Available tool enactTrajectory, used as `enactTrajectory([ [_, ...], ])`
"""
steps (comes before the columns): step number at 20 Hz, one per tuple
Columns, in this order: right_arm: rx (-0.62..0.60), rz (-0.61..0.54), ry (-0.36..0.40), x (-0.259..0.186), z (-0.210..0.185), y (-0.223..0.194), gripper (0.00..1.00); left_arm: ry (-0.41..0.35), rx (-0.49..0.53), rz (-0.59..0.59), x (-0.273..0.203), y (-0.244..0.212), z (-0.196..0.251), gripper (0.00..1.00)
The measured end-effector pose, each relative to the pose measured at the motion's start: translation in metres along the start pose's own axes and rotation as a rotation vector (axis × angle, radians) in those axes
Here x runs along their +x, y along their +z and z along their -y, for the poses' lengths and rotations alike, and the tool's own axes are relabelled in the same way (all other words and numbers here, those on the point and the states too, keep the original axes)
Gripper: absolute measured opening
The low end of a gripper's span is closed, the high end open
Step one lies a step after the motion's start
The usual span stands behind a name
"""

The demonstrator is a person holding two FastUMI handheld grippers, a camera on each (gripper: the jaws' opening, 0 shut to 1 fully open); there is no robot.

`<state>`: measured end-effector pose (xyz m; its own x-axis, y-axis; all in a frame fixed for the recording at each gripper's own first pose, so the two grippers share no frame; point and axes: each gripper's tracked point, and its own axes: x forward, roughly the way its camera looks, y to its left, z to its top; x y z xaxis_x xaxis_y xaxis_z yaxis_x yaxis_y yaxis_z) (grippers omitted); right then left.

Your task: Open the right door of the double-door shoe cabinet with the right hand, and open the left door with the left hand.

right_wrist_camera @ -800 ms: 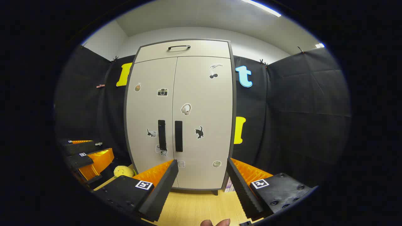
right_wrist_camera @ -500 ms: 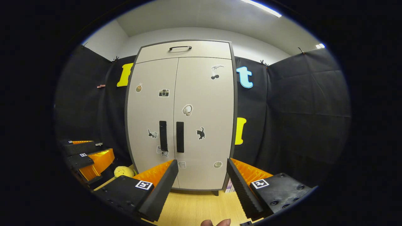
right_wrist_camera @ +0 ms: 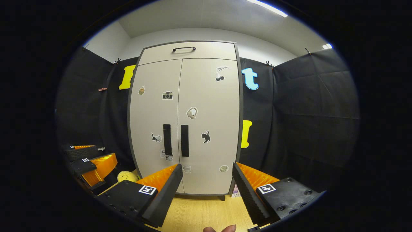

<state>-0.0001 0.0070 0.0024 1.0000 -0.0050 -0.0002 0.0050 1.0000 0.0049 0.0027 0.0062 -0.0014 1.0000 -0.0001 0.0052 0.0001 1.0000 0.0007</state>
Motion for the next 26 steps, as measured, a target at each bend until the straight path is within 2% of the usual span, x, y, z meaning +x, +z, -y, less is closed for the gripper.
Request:
enactTrajectory([
  [6,0.006,-0.003,0.013,0.010,-0.009,0.001,0.98,0.000,-0.015,0.006,0.003,0.000,-0.003,0.95],
  [9,0.029,0.006,0.042,0.031,-0.024,0.007,0.98,0.004,-0.021,-0.001,0.005,-0.006,-0.008,0.95],
  [17,0.034,0.040,0.091,0.123,-0.070,0.015,0.98,0.037,-0.024,-0.018,0.016,-0.015,-0.037,0.95],
  [26,0.073,0.007,0.061,0.231,-0.080,-0.015,0.97,0.049,-0.027,-0.049,0.032,-0.036,-0.055,0.95],
])
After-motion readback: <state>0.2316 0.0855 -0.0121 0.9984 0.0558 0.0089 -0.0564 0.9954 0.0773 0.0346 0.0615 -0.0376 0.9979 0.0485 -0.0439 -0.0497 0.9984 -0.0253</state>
